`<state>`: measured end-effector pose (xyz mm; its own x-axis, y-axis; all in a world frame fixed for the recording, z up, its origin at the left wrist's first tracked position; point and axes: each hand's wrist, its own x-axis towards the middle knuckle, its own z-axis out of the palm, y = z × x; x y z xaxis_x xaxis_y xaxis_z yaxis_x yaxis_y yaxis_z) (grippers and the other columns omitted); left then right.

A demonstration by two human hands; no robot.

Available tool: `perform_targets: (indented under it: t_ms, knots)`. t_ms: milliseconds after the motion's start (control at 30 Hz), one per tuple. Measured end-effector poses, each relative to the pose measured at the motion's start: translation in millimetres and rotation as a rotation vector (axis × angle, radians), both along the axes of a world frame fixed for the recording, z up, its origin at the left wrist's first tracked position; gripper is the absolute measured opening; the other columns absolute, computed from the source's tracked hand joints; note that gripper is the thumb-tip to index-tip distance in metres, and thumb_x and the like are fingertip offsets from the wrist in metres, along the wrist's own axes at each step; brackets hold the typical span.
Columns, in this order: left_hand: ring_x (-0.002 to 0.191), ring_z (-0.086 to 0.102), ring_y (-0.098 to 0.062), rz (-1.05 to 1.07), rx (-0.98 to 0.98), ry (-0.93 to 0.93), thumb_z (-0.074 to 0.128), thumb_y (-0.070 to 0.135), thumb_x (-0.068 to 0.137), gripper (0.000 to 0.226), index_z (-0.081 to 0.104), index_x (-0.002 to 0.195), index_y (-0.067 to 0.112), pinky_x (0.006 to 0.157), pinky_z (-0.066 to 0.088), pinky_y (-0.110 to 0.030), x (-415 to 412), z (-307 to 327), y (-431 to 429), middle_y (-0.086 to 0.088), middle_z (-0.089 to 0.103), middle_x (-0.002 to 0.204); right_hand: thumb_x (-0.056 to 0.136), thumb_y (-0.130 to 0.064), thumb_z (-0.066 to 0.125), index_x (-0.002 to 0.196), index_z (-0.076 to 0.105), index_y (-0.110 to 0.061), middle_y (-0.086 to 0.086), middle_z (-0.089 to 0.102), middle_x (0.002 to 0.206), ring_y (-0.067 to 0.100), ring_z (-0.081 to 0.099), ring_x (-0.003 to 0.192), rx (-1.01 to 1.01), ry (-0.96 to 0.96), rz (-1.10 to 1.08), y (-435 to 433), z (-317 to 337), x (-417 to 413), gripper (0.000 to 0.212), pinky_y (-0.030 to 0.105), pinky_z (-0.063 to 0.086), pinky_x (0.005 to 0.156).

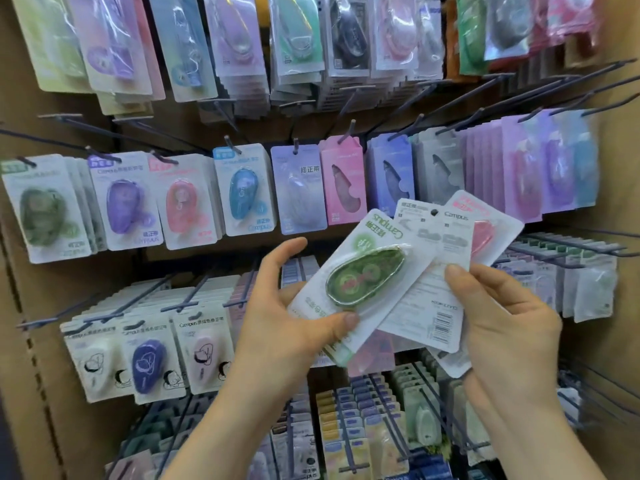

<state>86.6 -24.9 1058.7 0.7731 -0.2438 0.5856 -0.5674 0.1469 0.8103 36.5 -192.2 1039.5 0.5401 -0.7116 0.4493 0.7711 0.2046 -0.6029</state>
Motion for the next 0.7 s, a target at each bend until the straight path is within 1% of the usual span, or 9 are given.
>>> perform_targets:
  t_ms: [200,233,300,333,367,400,467,567,700]
  knots:
    - [0.084,0.073,-0.036,0.008,0.017,0.016,0.077,-0.018,0.065,0.102,0.041,0.132,0.05,0.068,0.061,-0.046,9,13,31,-0.017,0.074,0.096,0.066,-0.025,0.074,0.063,0.075,-0.027,-0.006,0.075,0.07,0.014,0.072,0.064,-0.081,0.032,-0.108,-12,1,-7,0.004,0.028,0.056,0.052]
    - [0.081,0.074,-0.032,0.027,0.048,-0.033,0.077,-0.017,0.065,0.104,0.039,0.135,0.05,0.068,0.061,-0.043,9,15,36,-0.009,0.075,0.092,0.066,-0.026,0.073,0.062,0.075,-0.03,-0.008,0.074,0.068,0.012,0.072,0.062,-0.102,0.033,-0.125,-12,2,-8,0.006,0.026,0.055,0.05]
    - [0.059,0.07,-0.011,0.043,0.112,-0.127,0.075,-0.018,0.066,0.098,0.041,0.136,0.041,0.056,0.056,-0.021,8,19,44,0.01,0.073,0.069,0.067,-0.025,0.073,0.062,0.075,-0.033,-0.01,0.073,0.065,0.009,0.07,0.059,-0.141,0.036,-0.144,-10,3,-9,0.01,0.024,0.054,0.049]
    - [0.046,0.062,-0.003,0.039,0.125,-0.137,0.074,-0.02,0.066,0.091,0.045,0.132,0.035,0.048,0.048,-0.011,8,22,46,0.01,0.066,0.054,0.069,-0.024,0.074,0.062,0.075,-0.032,-0.01,0.072,0.064,0.009,0.07,0.058,-0.159,0.037,-0.142,-9,3,-8,0.011,0.024,0.054,0.049]
    - [0.039,0.056,-0.001,0.023,0.116,-0.128,0.074,-0.021,0.065,0.083,0.051,0.128,0.029,0.044,0.044,-0.008,8,25,47,0.006,0.061,0.046,0.07,-0.022,0.074,0.062,0.075,-0.032,-0.01,0.072,0.064,0.008,0.069,0.057,-0.171,0.036,-0.136,-7,3,-7,0.013,0.023,0.053,0.048]
    - [0.044,0.059,-0.002,-0.011,0.087,-0.112,0.077,-0.02,0.061,0.078,0.059,0.123,0.024,0.047,0.048,-0.011,11,26,49,0.001,0.064,0.048,0.071,-0.022,0.074,0.062,0.074,-0.032,-0.011,0.071,0.063,0.007,0.068,0.056,-0.179,0.035,-0.135,-5,2,-6,0.014,0.023,0.053,0.048]
    - [0.067,0.072,-0.019,-0.061,-0.051,-0.073,0.082,-0.011,0.052,0.063,0.07,0.108,0.015,0.062,0.059,-0.028,19,26,53,-0.011,0.075,0.075,0.07,-0.022,0.074,0.061,0.074,-0.034,-0.012,0.071,0.062,0.006,0.067,0.055,-0.198,0.045,-0.136,0,1,-5,0.014,0.022,0.052,0.047]
    - [0.071,0.072,-0.019,-0.098,-0.297,0.03,0.072,0.002,0.063,0.023,0.073,0.086,0.008,0.06,0.058,-0.028,30,25,51,-0.01,0.076,0.082,0.072,-0.018,0.075,0.06,0.074,-0.034,-0.011,0.071,0.06,0.007,0.067,0.052,-0.218,0.066,-0.11,8,-2,-3,0.02,0.022,0.052,0.044]
    - [0.074,0.073,-0.019,-0.102,-0.339,0.049,0.063,0.005,0.081,0.017,0.068,0.097,0.009,0.061,0.058,-0.03,27,23,34,-0.009,0.076,0.087,0.064,-0.022,0.074,0.058,0.074,-0.034,-0.007,0.07,0.058,0.008,0.066,0.051,-0.229,0.102,-0.042,25,-8,1,0.014,0.022,0.054,0.045]
